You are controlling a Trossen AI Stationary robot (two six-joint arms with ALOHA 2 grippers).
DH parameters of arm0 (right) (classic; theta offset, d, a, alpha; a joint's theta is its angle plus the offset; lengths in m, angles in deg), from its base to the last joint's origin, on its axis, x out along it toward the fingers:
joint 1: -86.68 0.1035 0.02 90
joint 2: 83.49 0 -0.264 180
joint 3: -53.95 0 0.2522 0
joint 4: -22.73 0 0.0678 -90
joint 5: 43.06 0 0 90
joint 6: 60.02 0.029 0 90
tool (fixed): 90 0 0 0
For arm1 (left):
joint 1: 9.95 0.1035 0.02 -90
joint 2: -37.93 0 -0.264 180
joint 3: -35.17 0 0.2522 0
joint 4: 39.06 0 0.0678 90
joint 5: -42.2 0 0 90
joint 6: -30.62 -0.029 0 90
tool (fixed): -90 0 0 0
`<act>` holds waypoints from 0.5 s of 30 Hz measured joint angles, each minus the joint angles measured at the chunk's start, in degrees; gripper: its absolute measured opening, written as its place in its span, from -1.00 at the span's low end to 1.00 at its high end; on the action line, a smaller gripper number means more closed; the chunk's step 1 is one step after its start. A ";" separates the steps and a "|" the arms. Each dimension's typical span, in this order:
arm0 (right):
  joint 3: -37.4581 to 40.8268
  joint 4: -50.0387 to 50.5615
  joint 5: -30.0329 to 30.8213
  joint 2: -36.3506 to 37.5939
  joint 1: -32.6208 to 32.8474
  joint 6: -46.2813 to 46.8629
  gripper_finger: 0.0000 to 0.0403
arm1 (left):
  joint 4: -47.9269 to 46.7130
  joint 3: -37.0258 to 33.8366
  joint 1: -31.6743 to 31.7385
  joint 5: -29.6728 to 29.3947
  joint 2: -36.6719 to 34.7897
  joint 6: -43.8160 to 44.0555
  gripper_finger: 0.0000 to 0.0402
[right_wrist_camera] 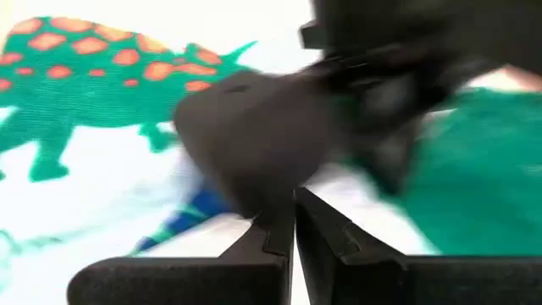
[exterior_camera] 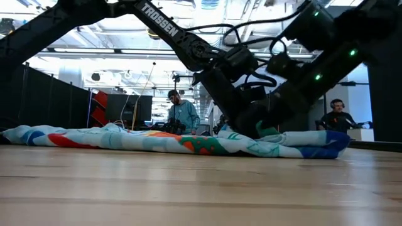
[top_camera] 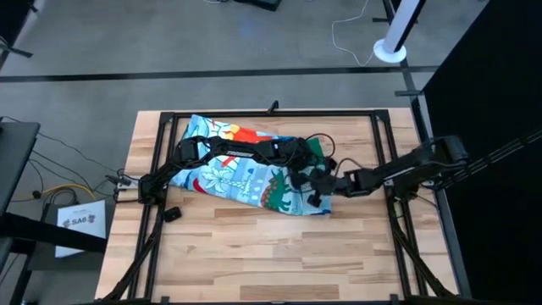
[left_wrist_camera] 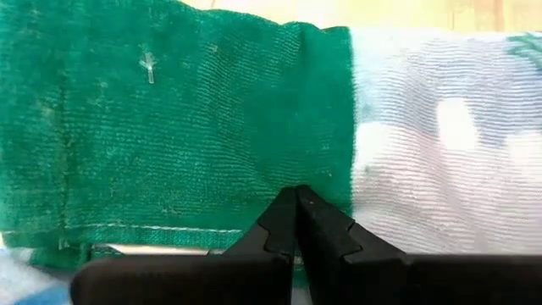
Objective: Roll towel
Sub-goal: Roll the multicolor dinosaur print towel
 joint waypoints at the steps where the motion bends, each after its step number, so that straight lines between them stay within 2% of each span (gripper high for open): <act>1: 0.27 1.53 0.18 2.18 -0.67 -0.56 -1.00 | -0.73 0.77 0.00 -0.11 0.09 -0.15 -1.00; 4: 1.51 6.63 -4.21 7.48 -4.33 -1.87 -1.00 | -2.86 3.51 0.00 -0.13 0.40 0.31 -1.00; 8: 3.25 6.52 -11.93 12.26 -9.95 -2.99 -1.00 | -9.78 10.50 0.45 -0.40 0.42 -1.45 -1.00; 12: 3.68 7.01 -18.30 13.83 -14.66 -8.70 -1.00 | -16.60 17.19 1.31 -2.86 -0.30 -2.62 -1.00; 15: 3.68 6.97 -27.66 13.21 -18.43 -14.72 -1.00 | -20.08 20.73 2.59 -3.67 -2.20 -2.22 -1.00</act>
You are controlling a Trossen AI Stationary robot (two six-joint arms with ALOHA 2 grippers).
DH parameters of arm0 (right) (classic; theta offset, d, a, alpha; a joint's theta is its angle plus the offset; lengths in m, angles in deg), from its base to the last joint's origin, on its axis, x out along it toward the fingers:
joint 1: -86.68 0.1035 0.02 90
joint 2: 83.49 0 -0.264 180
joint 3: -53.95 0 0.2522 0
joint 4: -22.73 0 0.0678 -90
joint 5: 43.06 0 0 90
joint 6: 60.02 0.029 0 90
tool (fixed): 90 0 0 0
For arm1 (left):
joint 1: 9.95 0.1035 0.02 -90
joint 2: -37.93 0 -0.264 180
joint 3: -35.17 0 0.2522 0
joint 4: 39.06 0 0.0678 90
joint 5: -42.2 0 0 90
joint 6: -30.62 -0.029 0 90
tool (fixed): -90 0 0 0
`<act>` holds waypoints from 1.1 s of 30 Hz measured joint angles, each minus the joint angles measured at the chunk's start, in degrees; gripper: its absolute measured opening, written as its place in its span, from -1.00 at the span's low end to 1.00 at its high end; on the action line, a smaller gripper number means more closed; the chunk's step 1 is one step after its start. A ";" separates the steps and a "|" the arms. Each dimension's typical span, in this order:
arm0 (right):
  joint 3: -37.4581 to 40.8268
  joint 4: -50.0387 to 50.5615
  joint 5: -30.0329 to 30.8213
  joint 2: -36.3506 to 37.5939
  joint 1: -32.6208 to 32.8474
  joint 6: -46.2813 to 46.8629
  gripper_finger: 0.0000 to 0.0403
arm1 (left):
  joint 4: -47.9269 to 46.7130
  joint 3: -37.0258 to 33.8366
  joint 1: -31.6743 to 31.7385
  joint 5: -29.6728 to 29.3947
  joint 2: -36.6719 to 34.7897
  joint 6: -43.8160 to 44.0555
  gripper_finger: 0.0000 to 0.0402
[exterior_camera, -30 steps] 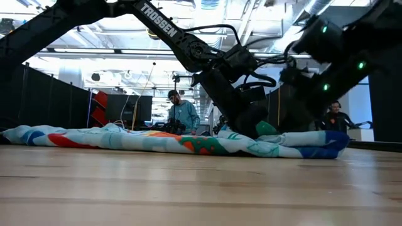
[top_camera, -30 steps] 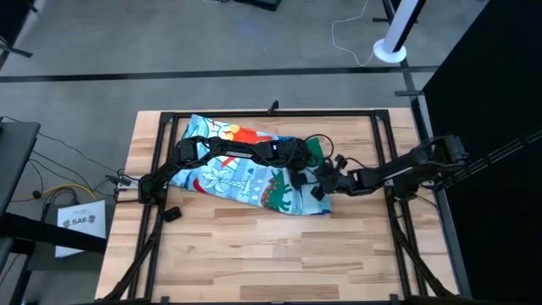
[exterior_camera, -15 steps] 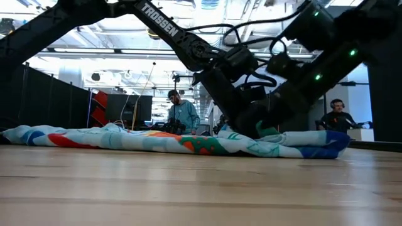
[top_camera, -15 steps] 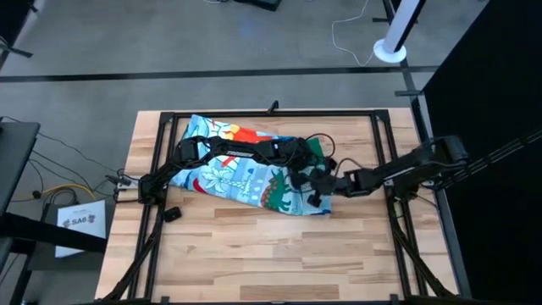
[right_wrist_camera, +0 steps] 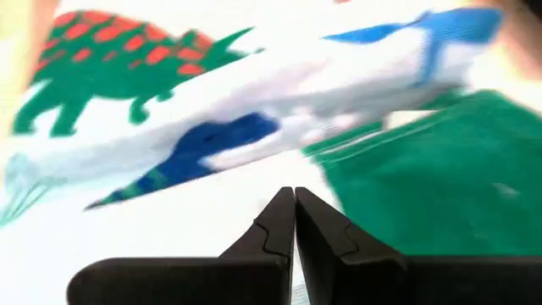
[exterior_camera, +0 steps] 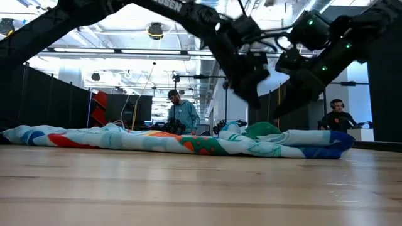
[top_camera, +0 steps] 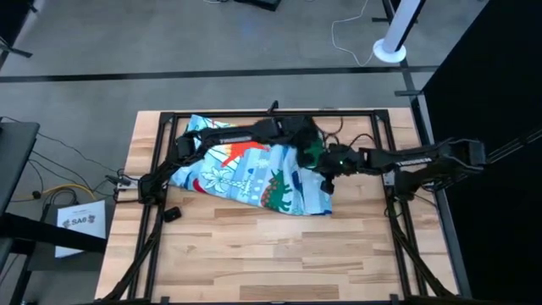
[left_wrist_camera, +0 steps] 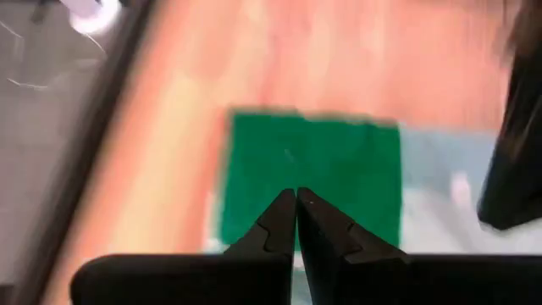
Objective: Roll towel
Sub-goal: Roll the multicolor dinosaur print towel
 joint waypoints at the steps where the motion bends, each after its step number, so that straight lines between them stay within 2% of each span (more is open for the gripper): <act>1: -0.11 0.07 -2.21 -0.69 -0.96 -0.87 -1.00 | -1.36 0.78 0.48 -0.15 -0.86 0.29 -1.00; 5: -2.03 0.25 -5.23 -3.17 -3.03 -4.72 -1.00 | -11.37 1.15 2.45 -2.77 -3.50 1.20 -1.00; 8: -5.16 2.11 -7.03 -6.71 -4.02 -7.19 -1.00 | -17.85 -1.18 3.67 -3.61 -3.98 3.39 -1.00; 13: -13.09 9.45 -10.07 -15.35 -5.41 -10.29 -1.00 | -21.83 -9.05 3.93 -4.30 -5.08 6.45 -1.00; 17: -18.61 12.52 -10.97 -20.53 -5.90 -12.32 -1.00 | -25.39 -16.37 4.80 -9.28 -6.79 8.80 -1.00; 25: -28.51 19.26 -10.99 -27.40 -7.18 -16.90 -1.00 | -18.02 -39.09 7.68 -9.77 -19.07 17.56 -1.00; 33: -31.25 23.38 -8.75 -32.66 -9.61 -17.00 -1.00 | -12.44 -58.54 7.75 -9.73 -28.66 25.95 -1.00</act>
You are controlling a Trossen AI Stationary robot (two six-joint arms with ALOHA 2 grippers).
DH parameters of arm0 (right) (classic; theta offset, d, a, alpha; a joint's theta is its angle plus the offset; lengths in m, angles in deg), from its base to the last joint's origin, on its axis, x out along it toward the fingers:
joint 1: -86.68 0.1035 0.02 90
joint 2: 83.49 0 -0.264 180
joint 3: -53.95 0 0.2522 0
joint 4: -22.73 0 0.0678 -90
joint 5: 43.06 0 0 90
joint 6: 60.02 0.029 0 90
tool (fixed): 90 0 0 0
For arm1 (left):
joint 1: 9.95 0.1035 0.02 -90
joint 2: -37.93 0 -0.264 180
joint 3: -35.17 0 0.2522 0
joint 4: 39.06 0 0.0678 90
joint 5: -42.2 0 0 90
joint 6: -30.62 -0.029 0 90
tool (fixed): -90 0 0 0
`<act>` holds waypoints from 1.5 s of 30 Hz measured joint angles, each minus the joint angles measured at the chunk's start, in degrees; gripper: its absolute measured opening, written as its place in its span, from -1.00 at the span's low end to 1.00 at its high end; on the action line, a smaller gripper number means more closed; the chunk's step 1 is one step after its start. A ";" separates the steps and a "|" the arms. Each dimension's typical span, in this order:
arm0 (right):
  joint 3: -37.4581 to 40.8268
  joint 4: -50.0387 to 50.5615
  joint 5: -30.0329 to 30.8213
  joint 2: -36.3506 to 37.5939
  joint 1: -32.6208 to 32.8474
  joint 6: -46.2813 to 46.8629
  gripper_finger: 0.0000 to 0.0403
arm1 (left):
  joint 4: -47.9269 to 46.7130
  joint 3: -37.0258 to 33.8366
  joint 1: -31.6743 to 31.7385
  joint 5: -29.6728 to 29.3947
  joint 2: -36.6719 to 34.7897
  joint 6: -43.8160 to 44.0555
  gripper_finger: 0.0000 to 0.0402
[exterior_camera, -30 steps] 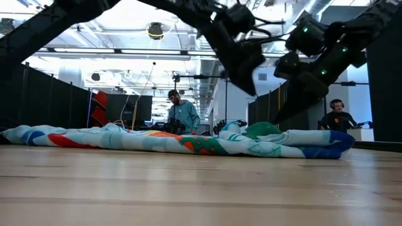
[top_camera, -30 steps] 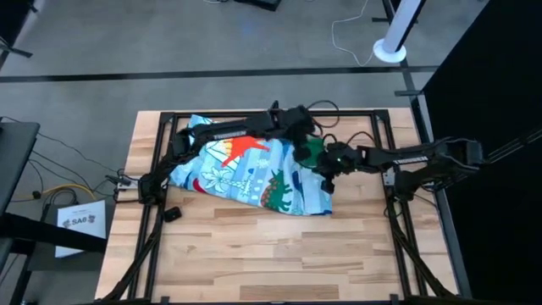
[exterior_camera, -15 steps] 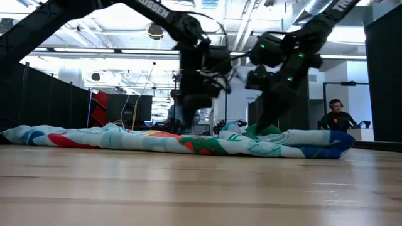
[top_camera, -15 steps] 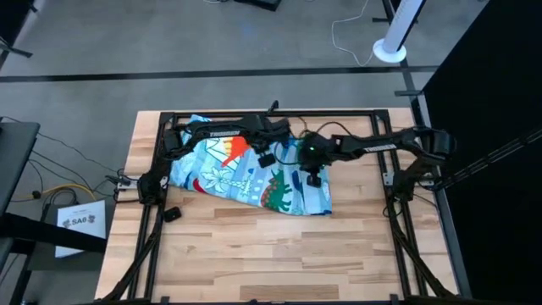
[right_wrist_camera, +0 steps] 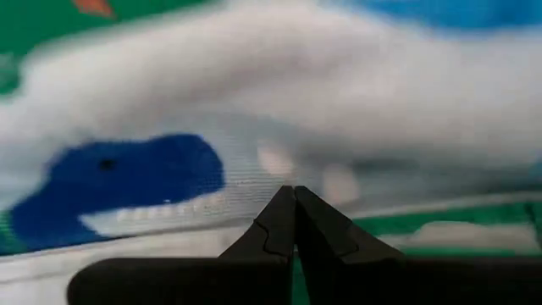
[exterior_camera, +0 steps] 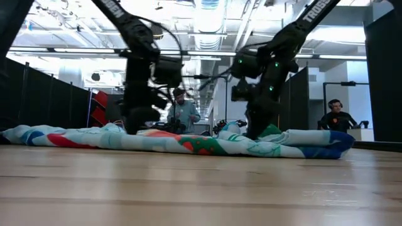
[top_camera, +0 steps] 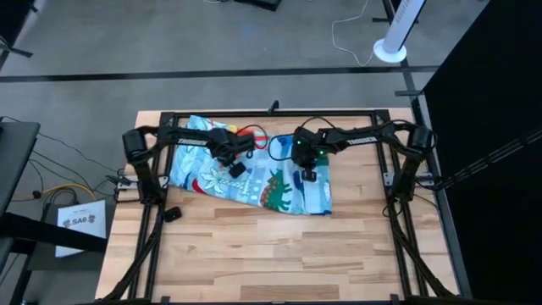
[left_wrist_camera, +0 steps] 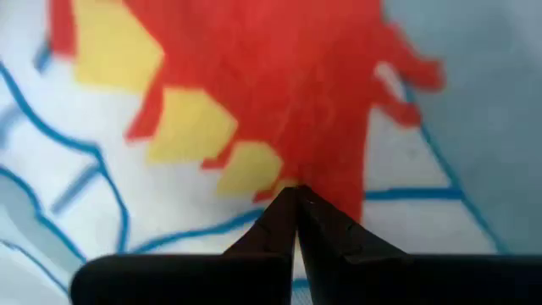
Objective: Roll towel
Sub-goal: Roll the multicolor dinosaur print towel
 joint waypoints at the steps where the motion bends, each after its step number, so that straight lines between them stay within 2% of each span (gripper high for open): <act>1: 0.00 0.92 0.95 0.05 -0.32 0.45 -1.00 | 0.48 -1.61 0.00 -0.18 -0.77 0.68 -1.00; 6: -0.11 7.43 2.55 0.76 -1.93 4.11 -1.00 | 3.60 -7.08 0.01 -0.79 -3.66 2.33 -1.00; 12: 0.06 10.89 2.76 1.94 -1.89 8.25 -1.00 | 5.57 -7.31 1.06 -0.04 -4.39 -0.83 -1.00; 17: 0.06 7.06 2.81 10.30 -3.10 9.62 -1.00 | 6.76 -6.75 1.18 0.08 -5.19 -3.77 -1.00; 21: 0.95 8.55 3.23 17.67 -7.72 10.06 -1.00 | 9.35 -4.06 0.99 0.29 -7.28 -4.98 -1.00; 25: 2.33 12.26 2.30 22.62 -14.36 7.17 -1.00 | 17.60 -1.09 -1.04 0.13 -8.29 -7.80 -1.00; 28: 2.62 17.46 0.99 22.67 -18.14 4.02 -1.00 | 25.46 1.67 -3.14 0.33 -8.12 -8.91 -1.00; 31: 2.45 18.35 -0.52 21.11 -19.62 2.71 -1.00 | 36.56 3.20 -4.49 2.88 -7.55 -9.48 -1.00; 33: 2.50 19.02 -0.60 19.33 -19.78 1.95 -1.00 | 46.30 3.53 -5.40 4.25 -6.04 -8.17 -1.00; 38: 1.38 17.36 -0.71 14.17 -19.72 0.00 -1.00 | 60.97 3.45 -6.42 8.49 0.99 -5.02 -1.00; 41: 1.40 17.18 -0.57 13.71 -20.51 -0.06 -1.00 | 64.92 6.78 -8.51 10.32 6.86 -4.18 -1.00; 45: 1.29 21.08 -0.33 17.53 -20.64 -1.60 -1.00 | 63.98 16.11 -11.41 10.72 14.83 -8.26 -1.00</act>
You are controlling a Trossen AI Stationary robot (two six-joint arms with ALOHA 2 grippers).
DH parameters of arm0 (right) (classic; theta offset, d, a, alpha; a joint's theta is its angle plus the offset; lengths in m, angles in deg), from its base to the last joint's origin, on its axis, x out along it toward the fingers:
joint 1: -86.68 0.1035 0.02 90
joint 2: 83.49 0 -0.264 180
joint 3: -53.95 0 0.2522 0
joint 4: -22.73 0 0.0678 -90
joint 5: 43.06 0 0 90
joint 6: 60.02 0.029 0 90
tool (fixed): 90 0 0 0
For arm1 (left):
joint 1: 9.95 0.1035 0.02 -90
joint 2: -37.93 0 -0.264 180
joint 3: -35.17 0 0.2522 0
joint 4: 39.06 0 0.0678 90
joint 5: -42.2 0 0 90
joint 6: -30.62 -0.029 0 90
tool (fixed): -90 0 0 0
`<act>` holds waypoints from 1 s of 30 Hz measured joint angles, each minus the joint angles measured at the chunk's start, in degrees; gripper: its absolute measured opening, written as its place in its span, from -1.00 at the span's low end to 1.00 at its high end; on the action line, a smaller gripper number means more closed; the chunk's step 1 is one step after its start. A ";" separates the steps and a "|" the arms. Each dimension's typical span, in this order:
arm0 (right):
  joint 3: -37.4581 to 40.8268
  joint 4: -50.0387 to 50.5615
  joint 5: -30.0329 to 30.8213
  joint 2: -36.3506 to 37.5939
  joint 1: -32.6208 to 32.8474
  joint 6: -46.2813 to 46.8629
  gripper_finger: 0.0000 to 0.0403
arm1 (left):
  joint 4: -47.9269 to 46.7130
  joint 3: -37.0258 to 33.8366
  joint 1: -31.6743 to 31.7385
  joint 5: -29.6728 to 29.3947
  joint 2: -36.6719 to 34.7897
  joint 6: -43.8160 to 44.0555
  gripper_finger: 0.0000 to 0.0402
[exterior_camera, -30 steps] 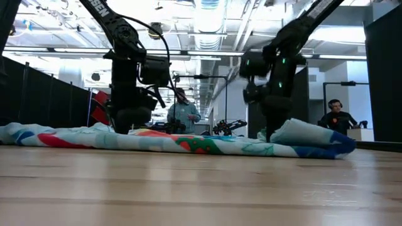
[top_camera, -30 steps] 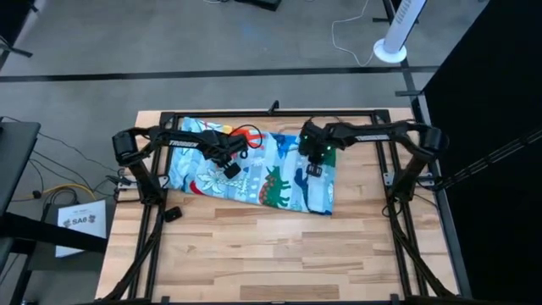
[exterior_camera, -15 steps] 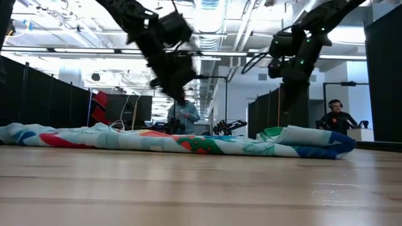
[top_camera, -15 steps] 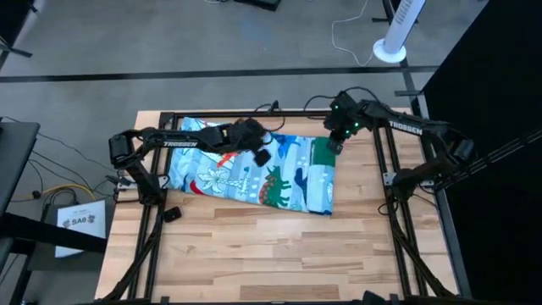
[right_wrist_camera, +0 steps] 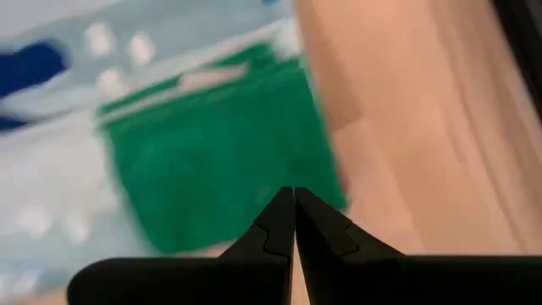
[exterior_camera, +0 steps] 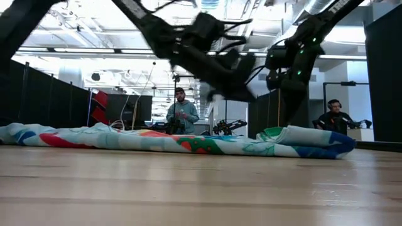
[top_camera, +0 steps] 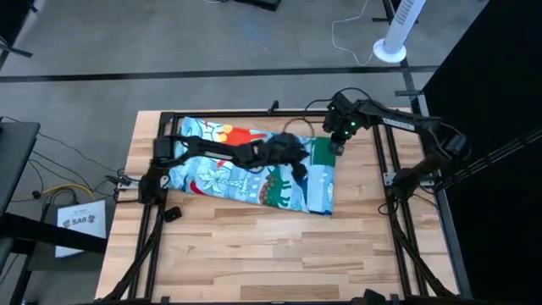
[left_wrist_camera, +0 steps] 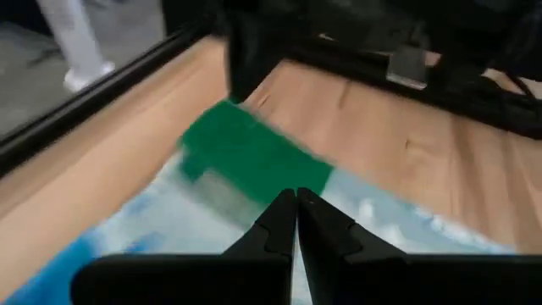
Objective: Roll towel
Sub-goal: Roll the multicolor dinosaur print towel
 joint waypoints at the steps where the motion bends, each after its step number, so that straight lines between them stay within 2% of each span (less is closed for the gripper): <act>1: 0.00 1.64 -0.04 1.45 0.02 0.13 -1.00 | -1.58 3.03 -0.25 0.36 1.90 -1.02 -1.00; 6: 2.13 10.95 0.06 6.40 -0.69 0.72 -1.00 | -11.45 19.55 0.47 7.26 12.30 -6.00 -1.00; 8: 3.50 12.95 0.03 6.99 -0.83 1.04 -1.00 | -13.92 22.37 0.78 8.64 14.53 -7.55 -1.00; 9: 5.88 10.38 -0.13 8.54 -0.97 1.89 -1.00 | -22.39 25.98 1.20 8.68 16.89 -9.58 -1.00; 10: 7.76 11.53 -0.09 10.03 -0.46 2.10 -1.00 | -26.96 30.52 1.34 9.17 18.50 -11.14 -1.00; 11: 9.53 13.20 -0.16 11.29 0.07 2.16 -1.00 | -26.49 31.62 1.42 8.58 19.36 -13.22 -1.00; 15: 13.94 10.29 -0.29 17.17 2.11 3.84 -0.92 | -32.09 33.92 1.78 7.58 19.89 -17.01 -1.00; 23: 13.72 9.50 2.62 25.28 3.37 5.66 -0.53 | -40.83 33.85 1.41 7.57 19.96 -23.12 -1.00; 30: 14.32 8.85 2.76 30.90 3.14 4.94 -0.31 | -38.88 33.61 1.21 8.61 20.05 -25.91 -1.00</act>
